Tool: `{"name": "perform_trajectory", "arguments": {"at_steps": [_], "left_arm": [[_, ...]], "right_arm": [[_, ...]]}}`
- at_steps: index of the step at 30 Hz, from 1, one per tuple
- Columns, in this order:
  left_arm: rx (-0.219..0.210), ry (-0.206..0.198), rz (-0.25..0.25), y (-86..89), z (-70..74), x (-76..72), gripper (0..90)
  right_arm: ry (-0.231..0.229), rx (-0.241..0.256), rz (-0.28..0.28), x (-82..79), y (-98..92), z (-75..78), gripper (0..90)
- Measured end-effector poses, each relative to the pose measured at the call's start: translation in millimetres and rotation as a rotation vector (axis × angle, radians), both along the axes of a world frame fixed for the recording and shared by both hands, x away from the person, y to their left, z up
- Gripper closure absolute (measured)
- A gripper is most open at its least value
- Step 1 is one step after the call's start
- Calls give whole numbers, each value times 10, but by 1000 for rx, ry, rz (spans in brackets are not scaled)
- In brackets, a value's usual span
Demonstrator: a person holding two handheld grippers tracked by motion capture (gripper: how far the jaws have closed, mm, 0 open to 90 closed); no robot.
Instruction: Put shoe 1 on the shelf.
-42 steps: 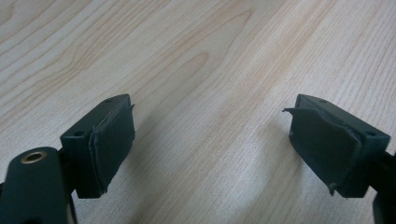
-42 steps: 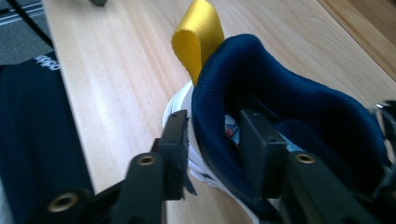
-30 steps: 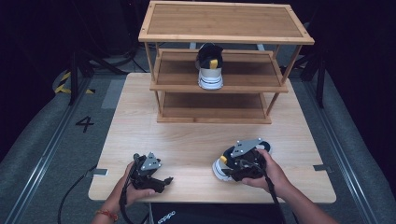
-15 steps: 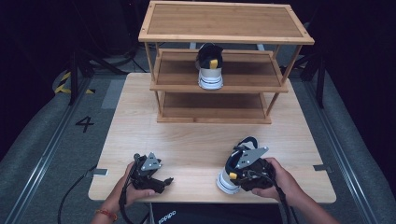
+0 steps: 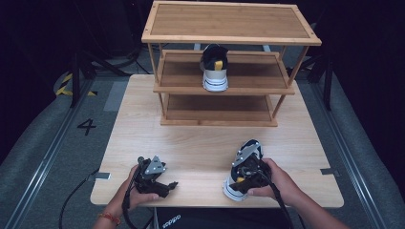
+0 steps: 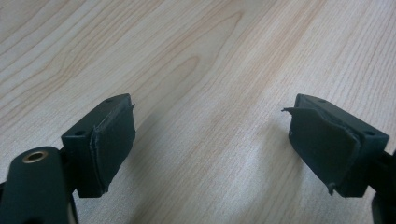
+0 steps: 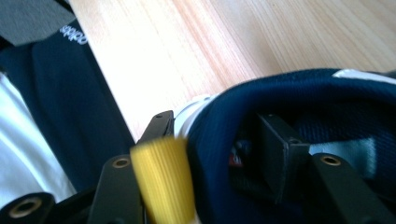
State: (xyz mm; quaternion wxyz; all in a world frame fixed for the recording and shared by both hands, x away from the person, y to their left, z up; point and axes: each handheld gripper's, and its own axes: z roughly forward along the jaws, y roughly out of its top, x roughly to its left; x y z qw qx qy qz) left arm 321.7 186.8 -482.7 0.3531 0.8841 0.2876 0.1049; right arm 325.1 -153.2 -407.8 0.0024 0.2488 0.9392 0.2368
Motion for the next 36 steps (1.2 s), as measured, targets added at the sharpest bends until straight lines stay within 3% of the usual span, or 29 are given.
{"name": "perform_trajectory", "arguments": {"at_steps": [6, 11, 16, 18, 22, 24, 29, 36], "left_arm": [[1, 0, -2, 1, 1, 2, 151], [2, -2, -4, 1, 1, 3, 151], [2, -1, -5, 1, 2, 5, 151], [3, -1, -4, 0, 2, 4, 151], [3, -2, -4, 0, 2, 5, 151], [3, -1, -4, 0, 2, 4, 151], [3, -2, -3, -1, 2, 3, 151], [2, -3, -3, 0, 1, 3, 151]], "right_arm": [[33, 56, 27, 2, -60, -38, 659], [34, 27, 116, -21, -143, -26, 704], [-10, -66, 212, -3, -219, -8, 707], [-17, -72, 230, -3, -298, 1, 681], [-51, -61, 205, -30, -391, 38, 612], [-40, -69, 204, -46, -437, 47, 594], [-24, -81, 195, -66, -514, 72, 596], [4, -49, 212, -58, -556, 51, 649]]}}
